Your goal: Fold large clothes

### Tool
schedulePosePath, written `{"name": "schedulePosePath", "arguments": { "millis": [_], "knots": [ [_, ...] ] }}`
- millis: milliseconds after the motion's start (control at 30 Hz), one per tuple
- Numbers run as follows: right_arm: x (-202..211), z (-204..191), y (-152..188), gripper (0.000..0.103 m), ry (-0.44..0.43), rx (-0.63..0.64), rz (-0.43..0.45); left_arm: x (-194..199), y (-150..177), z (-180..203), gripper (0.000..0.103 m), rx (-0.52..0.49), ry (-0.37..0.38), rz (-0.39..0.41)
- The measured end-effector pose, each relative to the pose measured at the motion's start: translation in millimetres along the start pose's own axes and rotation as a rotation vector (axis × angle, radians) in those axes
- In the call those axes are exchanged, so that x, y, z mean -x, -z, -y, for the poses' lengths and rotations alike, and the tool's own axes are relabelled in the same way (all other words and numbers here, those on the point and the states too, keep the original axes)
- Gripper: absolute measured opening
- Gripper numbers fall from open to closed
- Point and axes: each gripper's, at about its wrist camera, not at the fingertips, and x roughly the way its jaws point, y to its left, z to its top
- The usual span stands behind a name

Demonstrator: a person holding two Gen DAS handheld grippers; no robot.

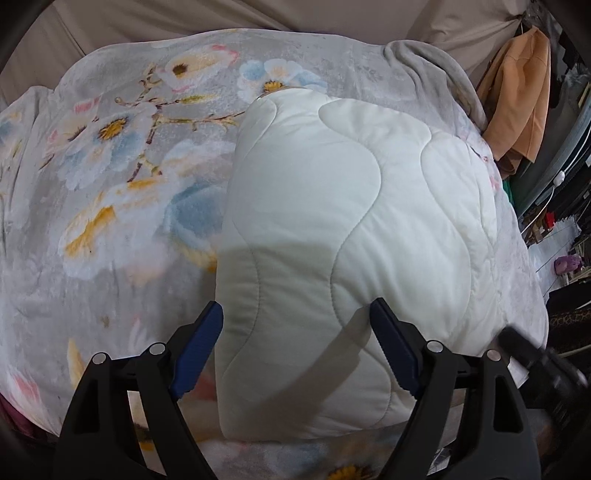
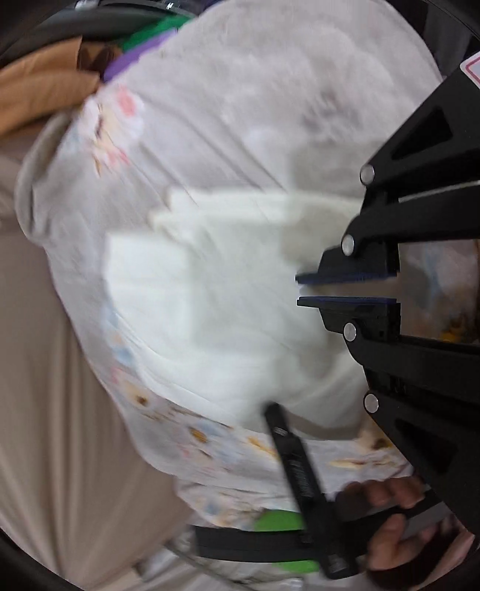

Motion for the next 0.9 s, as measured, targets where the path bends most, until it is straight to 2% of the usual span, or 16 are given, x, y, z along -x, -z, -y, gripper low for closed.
{"name": "schedulePosePath", "arguments": {
  "millis": [100, 167, 233, 367, 533, 667, 767, 900],
  "knots": [
    [-2.4, 23.7, -16.2, 0.023, 0.064, -0.042, 0.019, 2.3, -10.8, -3.4, 0.082, 0.019, 0.015, 0.017],
    [-12.9, 39.9, -19.9, 0.030, 0.067, -0.063, 0.000, 2.2, -18.5, -11.6, 0.085, 0.059, 0.035, 0.032],
    [-27.7, 50.4, -20.2, 0.037, 0.030, -0.094, -0.024, -3.9, -25.9, -22.0, 0.085, 0.111, 0.059, 0.029],
    [-61.3, 68.3, -18.2, 0.039, -0.066, -0.176, -0.099, -25.9, -29.9, -33.8, 0.087, 0.175, 0.113, -0.005],
    [-85.3, 72.3, -19.6, 0.052, -0.132, -0.205, -0.137, -35.6, -27.9, -39.6, 0.095, 0.211, 0.122, 0.003],
    [-104.7, 78.0, -19.0, 0.053, -0.189, -0.257, -0.184, -48.4, -28.4, -45.0, 0.098, 0.210, 0.116, -0.001],
    [-108.8, 72.3, -19.1, 0.053, -0.207, -0.261, -0.193, -43.2, -31.5, -52.9, 0.098, 0.222, 0.109, 0.015],
    [-108.0, 65.9, -21.0, 0.037, -0.208, -0.232, -0.186, -48.0, -33.9, -50.2, 0.098, 0.192, 0.117, -0.007]
  ]
}}
